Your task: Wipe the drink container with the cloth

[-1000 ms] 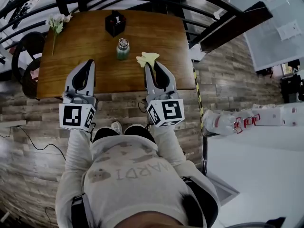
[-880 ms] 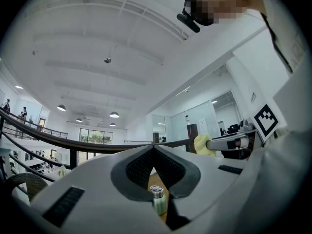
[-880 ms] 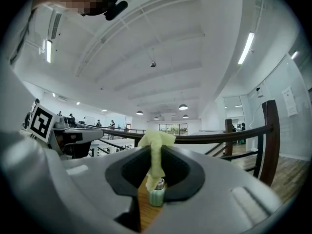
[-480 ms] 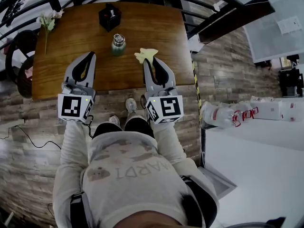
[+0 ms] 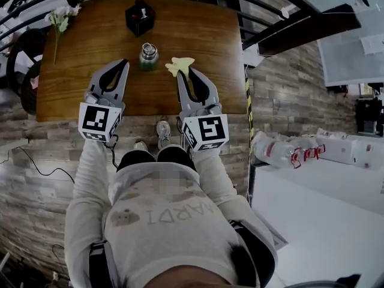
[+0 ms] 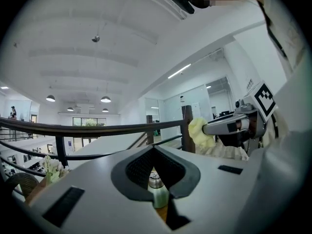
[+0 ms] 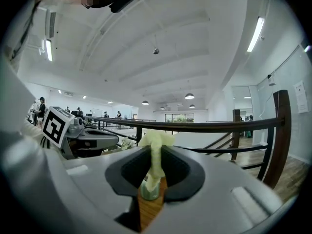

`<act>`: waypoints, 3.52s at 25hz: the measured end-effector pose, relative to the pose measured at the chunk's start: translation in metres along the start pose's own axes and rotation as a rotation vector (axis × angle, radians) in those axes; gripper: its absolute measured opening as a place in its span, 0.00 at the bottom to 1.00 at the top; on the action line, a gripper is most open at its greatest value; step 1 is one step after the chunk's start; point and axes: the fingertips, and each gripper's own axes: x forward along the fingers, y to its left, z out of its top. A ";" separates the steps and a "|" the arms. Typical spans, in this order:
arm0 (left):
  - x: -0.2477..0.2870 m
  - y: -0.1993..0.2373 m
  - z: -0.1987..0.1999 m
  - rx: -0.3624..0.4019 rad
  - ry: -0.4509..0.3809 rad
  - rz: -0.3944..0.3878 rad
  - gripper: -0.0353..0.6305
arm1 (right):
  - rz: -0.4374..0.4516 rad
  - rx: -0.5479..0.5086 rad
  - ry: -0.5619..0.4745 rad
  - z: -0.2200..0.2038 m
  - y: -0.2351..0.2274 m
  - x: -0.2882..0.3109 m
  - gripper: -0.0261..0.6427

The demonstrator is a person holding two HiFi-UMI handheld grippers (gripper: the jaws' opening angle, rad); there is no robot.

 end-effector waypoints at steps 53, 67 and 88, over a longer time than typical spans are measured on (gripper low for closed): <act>0.131 0.006 -0.112 -0.072 0.319 -0.018 0.06 | 0.478 -0.054 0.323 -0.176 0.008 0.136 0.15; 0.133 0.005 -0.113 -0.074 0.329 -0.008 0.06 | 0.480 -0.090 0.340 -0.183 -0.026 0.151 0.15; 0.132 0.007 -0.114 -0.099 0.321 0.001 0.06 | 0.491 -0.096 0.467 -0.234 -0.034 0.162 0.15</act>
